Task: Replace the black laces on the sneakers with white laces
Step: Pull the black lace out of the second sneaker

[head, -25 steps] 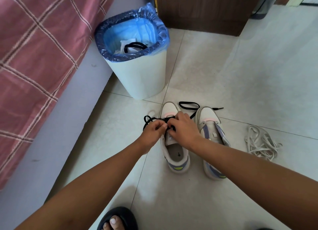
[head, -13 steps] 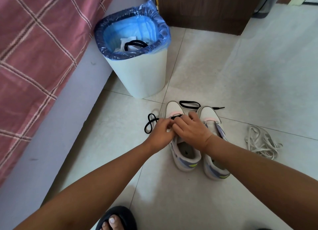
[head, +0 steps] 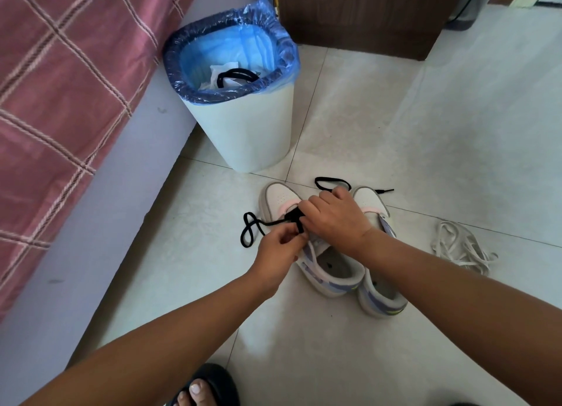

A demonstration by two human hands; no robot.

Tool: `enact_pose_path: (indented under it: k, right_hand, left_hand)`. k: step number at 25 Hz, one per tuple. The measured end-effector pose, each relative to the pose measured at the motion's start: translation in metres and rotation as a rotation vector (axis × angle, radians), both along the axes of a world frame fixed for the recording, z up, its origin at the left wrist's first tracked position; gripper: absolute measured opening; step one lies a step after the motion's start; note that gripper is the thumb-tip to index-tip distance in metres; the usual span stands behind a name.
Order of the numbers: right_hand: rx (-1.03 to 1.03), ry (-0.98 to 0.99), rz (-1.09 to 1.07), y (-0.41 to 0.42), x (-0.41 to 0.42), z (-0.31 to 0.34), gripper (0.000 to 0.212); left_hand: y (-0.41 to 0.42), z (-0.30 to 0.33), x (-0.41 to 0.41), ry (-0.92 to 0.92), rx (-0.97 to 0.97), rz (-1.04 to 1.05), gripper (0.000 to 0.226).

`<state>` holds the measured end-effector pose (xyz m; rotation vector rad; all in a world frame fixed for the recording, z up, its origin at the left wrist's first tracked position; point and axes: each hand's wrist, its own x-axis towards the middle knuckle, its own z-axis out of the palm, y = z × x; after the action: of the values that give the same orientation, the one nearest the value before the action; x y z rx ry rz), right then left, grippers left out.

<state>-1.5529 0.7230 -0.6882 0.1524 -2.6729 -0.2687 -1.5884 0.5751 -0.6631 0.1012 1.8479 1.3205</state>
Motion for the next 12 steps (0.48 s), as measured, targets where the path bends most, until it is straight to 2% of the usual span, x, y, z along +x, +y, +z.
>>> enact_pose_path:
  k: [6,12]
  right_hand:
    - [-0.12,-0.062,-0.037,-0.007,-0.01,0.006,0.022]
    - [-0.219,-0.167,-0.003,-0.008,-0.017,0.003,0.031]
  left_hand:
    - [-0.005,0.009,-0.002,-0.205,0.144,0.154,0.009]
    - [-0.017,0.004,-0.003,-0.229,0.232,0.151,0.016]
